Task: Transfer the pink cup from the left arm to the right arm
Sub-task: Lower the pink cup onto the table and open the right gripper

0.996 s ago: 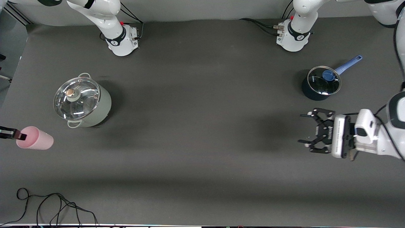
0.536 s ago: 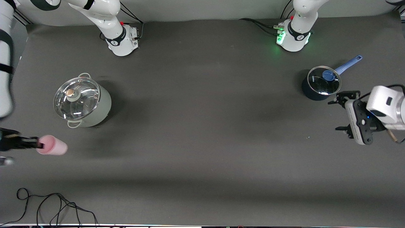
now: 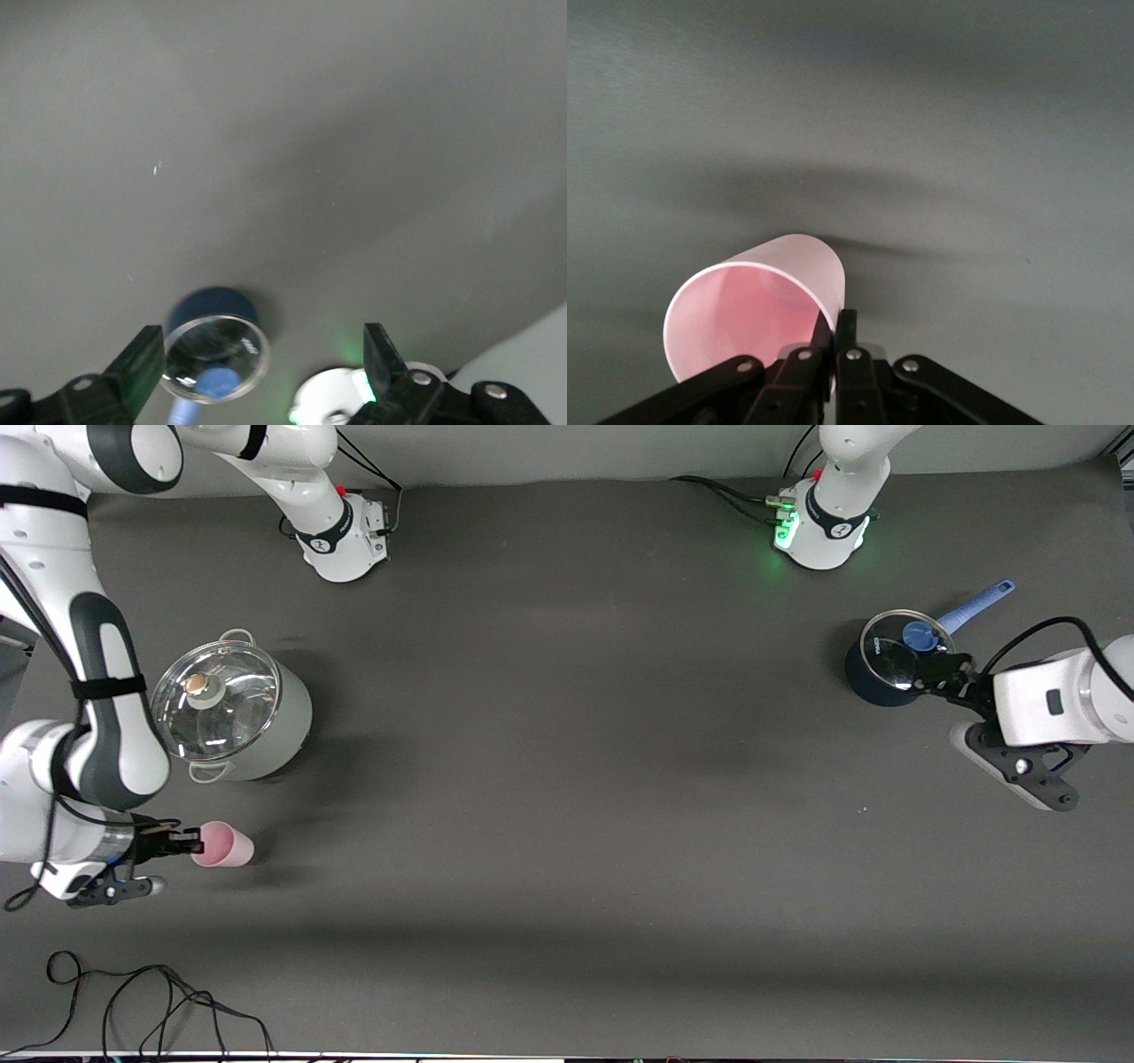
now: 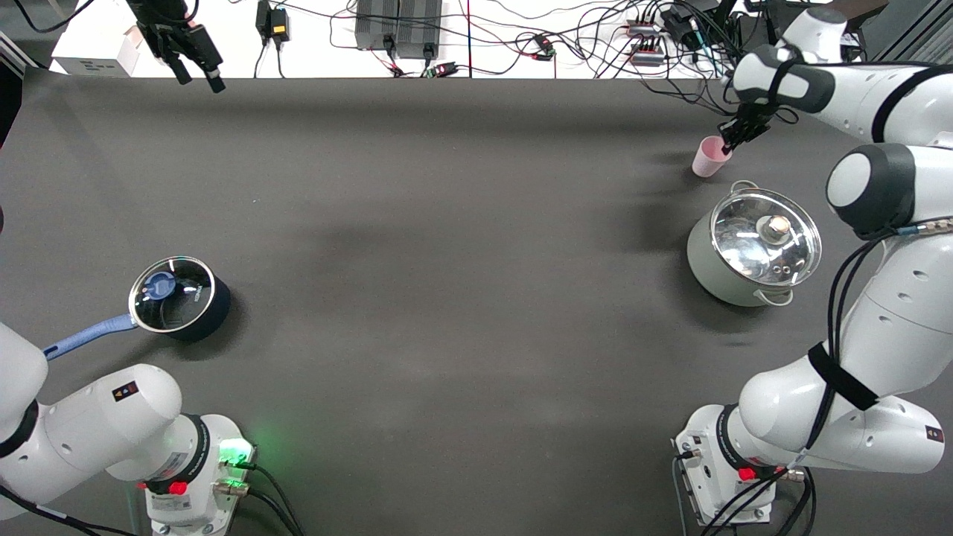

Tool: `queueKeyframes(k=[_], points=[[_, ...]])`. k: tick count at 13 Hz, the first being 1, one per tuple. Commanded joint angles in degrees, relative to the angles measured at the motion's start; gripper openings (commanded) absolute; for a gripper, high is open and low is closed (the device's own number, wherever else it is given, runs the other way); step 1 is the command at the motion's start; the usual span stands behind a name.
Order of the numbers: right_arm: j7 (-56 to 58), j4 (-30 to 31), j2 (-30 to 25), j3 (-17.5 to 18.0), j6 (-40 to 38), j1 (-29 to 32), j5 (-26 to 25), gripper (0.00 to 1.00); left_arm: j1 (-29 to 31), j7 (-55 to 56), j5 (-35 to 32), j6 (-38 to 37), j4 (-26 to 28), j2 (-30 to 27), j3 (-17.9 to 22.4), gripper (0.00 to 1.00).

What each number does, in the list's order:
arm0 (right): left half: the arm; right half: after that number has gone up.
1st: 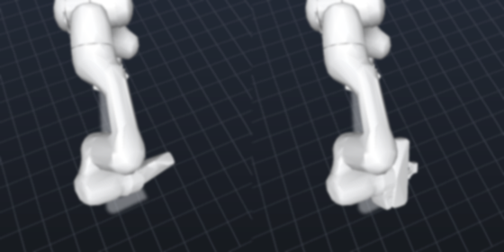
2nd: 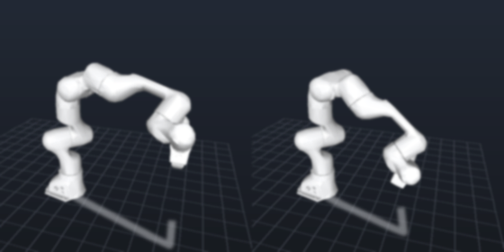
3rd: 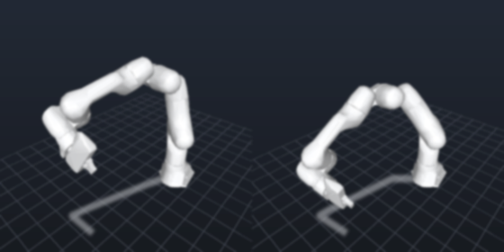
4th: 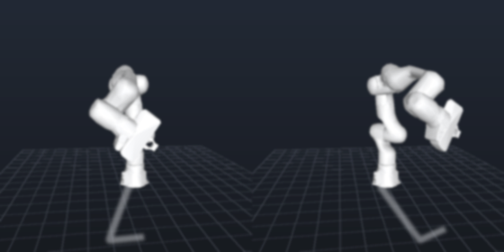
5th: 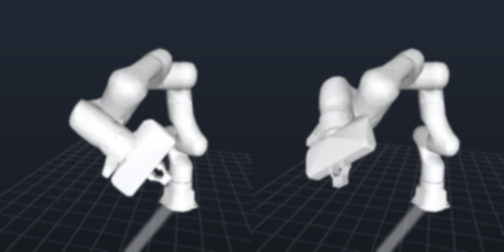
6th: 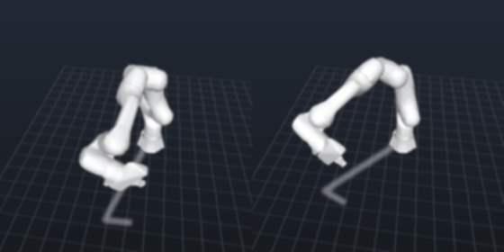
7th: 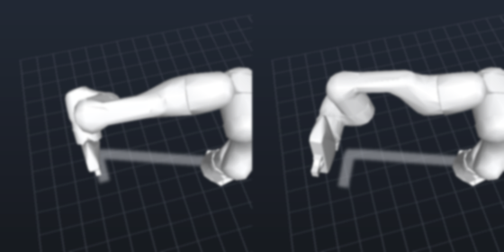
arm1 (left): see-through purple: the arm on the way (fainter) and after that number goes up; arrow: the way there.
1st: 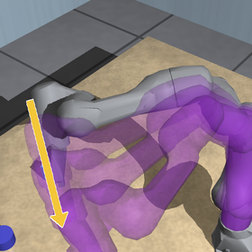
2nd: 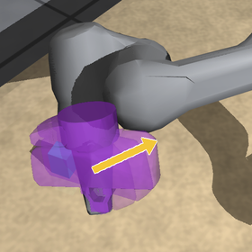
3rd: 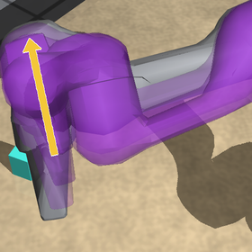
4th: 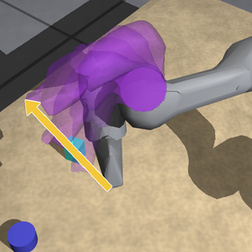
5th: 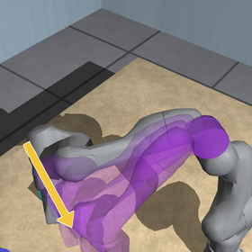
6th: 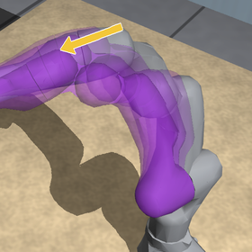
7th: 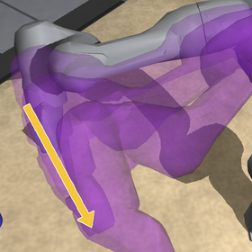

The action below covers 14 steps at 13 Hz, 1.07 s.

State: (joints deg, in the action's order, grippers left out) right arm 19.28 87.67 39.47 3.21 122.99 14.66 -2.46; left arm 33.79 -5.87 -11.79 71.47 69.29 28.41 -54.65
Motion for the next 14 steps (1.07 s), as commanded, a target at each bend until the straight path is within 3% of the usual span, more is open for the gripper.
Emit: queueKeyframes(k=[1,4,5,6,7,12,14], points=[[1.02,-1.27,1.22,0.04,0.76,-0.16,-1.23,0.00,-1.09,17.41,-0.95,-0.37,0.93,-1.69,1.04,1.00],[1.02,-1.27,1.31,0.04,0.85,-0.16,-1.23,0.00,-0.92,18.87,-4.29,0.24,0.67,-1.52,1.30,1.00],[1.02,-1.27,1.40,0.04,0.93,-0.16,-1.15,0.30,-1.27,19.13,-4.55,0.42,0.23,-1.60,1.39,1.00],[1.02,-1.27,1.40,0.04,0.93,-0.16,-1.06,0.94,-1.18,18.79,-5.08,1.04,-0.03,-1.60,1.48,1.00],[0.94,-1.27,1.40,0.04,0.93,-0.16,-1.06,0.99,-1.18,18.87,-5.08,1.30,-0.04,-1.60,1.04,1.00],[0.41,-1.36,0.52,0.04,0.41,-0.34,-1.06,0.99,-1.10,18.87,-6.75,0.86,2.33,-2.31,0.95,1.00],[0.06,-1.97,-2.45,0.04,-5.79,-0.51,-1.15,0.99,-1.35,19.40,-6.75,1.04,2.42,-2.31,0.87,1.00]])
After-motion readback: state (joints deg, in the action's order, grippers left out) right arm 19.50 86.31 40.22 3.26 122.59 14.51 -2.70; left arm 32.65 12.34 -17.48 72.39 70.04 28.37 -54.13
